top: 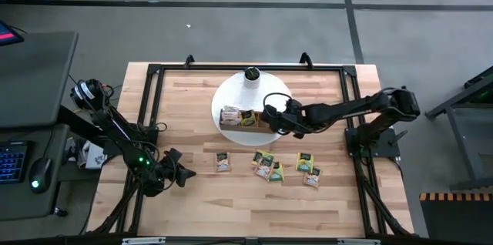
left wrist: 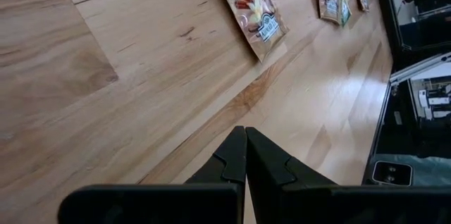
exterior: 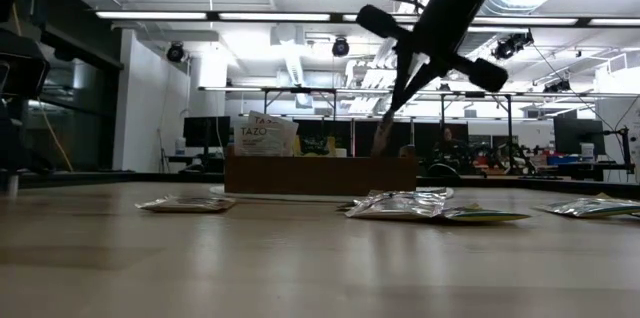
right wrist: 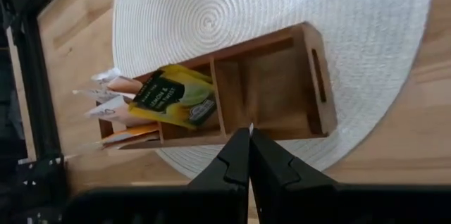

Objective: Pick & Place Tea
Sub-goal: Put the brown tea bag into the right section of the wooden organizer

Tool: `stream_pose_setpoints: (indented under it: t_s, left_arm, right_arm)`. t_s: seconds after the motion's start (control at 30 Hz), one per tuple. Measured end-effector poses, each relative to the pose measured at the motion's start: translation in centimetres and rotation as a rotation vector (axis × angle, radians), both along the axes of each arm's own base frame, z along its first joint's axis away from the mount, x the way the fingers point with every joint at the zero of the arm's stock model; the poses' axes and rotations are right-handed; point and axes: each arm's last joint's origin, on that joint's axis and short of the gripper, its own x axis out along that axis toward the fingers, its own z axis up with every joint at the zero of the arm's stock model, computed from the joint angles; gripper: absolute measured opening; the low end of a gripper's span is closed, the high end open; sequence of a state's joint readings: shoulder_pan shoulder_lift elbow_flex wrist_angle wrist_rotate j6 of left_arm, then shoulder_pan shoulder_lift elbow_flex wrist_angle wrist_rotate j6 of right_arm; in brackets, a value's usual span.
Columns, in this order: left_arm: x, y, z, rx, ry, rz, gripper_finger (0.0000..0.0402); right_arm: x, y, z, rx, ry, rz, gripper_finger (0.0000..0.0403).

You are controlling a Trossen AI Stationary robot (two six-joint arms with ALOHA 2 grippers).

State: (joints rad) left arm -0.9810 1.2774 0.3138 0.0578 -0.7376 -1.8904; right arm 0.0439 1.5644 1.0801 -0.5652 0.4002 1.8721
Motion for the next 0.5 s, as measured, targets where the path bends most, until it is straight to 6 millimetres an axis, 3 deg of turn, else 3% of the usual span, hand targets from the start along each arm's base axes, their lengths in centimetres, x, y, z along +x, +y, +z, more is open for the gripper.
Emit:
stream_pose_setpoints:
  t_s: [0.23, 0.5]
  left_arm:
    - [0.0, 0.0, 0.0, -0.003, 0.003, -0.003, 0.0001]
    - [0.0, -0.1, 0.0, -0.017, 0.012, -0.014, 0.0001]
  right_arm:
    - [1.7, 0.2, -1.8, 0.02, -0.029, 0.002, 0.0]
    - [0.7, -0.8, -1.2, 0.012, 0.013, -0.038, 0.0]
